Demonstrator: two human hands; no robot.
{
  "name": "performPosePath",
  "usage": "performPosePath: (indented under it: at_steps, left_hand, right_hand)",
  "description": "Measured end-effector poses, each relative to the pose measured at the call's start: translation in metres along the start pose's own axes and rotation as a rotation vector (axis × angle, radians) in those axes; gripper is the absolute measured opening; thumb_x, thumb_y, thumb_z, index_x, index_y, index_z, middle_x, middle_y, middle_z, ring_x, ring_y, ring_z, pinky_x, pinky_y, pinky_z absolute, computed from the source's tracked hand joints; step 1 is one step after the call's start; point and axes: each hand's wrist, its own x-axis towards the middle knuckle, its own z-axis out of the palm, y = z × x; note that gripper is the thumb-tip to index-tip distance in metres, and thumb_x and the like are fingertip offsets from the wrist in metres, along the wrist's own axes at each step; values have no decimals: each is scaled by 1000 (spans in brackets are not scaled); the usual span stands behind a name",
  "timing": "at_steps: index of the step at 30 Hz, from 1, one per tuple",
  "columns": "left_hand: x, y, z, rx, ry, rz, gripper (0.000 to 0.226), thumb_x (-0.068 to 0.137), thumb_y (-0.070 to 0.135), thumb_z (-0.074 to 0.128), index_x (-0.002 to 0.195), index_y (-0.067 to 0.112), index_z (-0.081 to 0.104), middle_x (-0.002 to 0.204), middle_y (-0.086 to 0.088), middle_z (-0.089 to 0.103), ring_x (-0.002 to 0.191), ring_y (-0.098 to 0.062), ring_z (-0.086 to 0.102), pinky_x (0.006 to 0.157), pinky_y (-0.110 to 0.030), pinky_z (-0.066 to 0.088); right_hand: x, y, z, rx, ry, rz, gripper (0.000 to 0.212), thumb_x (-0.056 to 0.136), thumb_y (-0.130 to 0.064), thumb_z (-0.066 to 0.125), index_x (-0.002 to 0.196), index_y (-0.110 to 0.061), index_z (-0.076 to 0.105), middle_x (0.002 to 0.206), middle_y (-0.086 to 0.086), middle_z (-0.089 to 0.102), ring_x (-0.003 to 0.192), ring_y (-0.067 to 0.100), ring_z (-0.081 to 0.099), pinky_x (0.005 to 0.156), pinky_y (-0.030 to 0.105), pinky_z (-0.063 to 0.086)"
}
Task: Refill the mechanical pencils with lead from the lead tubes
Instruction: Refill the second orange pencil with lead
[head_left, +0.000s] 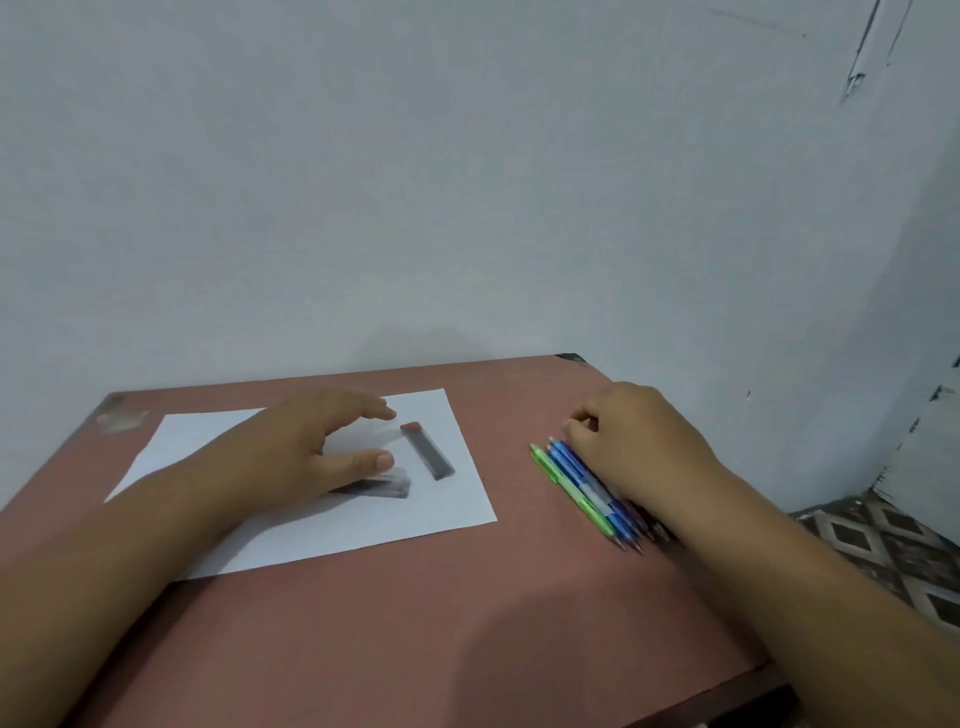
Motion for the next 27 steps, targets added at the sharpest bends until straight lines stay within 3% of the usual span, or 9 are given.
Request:
performPosePath:
  at_steps: [3,6,9,11,13,17,20,24,27]
  left_hand:
    - [-2,-5,-5,13,-2,-45,51,82,75,59,129,60,48,136,37,46,123,12,42,104,-26,41]
    - [-6,-14,-15,-1,25,-113,39,84,62,67,121,55,56,123,34,53,107,16,47,85,-13,39]
    - [-11,-28,-26,-41,57,-149,31,88,53,68,118,50,61,123,32,53,115,8,48,91,-17,37]
    - [-14,-38,-30,-61,61,-173,31,88,55,67,118,49,62,127,30,53,123,4,46,103,-26,38]
    - [-15,-47,-31,-77,69,-206,30,88,58,66,117,51,62,129,29,54,123,2,47,108,-32,39]
    - [-14,-57,-29,-164,127,-275,19,93,47,63,111,49,67,120,25,61,106,10,53,95,-27,43]
    - [-15,-66,-29,-191,92,-312,18,98,49,54,110,52,66,109,23,68,100,1,64,97,-36,51]
    - [-15,-70,-27,-252,78,-360,21,101,47,48,105,48,69,98,19,73,94,-5,69,94,-42,54]
    - [-12,-69,-27,-308,88,-366,24,103,41,47,106,45,70,101,18,73,97,-6,68,97,-41,53]
  right_hand:
    - [10,-28,5,9,-20,-99,33,91,-38,50,86,-15,72,81,0,71,73,17,67,68,42,60]
    - [18,-57,11,22,-17,-196,33,84,-35,43,79,-12,65,74,2,68,67,25,65,61,42,59]
    - [24,-91,15,26,-48,-265,30,89,-26,45,61,-14,44,63,1,44,55,22,40,49,35,35]
    - [30,-114,17,1,-84,-309,32,96,-30,49,70,-19,63,79,-6,53,68,18,54,58,32,47]
    - [37,-133,24,-14,-111,-366,30,99,-34,49,87,-20,73,95,-5,59,82,20,62,72,38,56]
    - [46,-161,40,-7,-158,-484,27,101,-28,47,106,-25,73,113,-5,63,96,22,64,82,42,57]
    - [49,-178,55,37,-199,-537,31,103,-22,48,123,-35,68,126,-8,58,110,20,61,86,37,53]
    - [49,-194,69,13,-224,-690,47,100,-12,53,130,-48,62,116,-8,57,103,19,59,82,38,54]
    - [48,-192,80,11,-195,-744,36,96,-15,59,118,-42,69,102,-8,57,91,20,59,72,36,53]
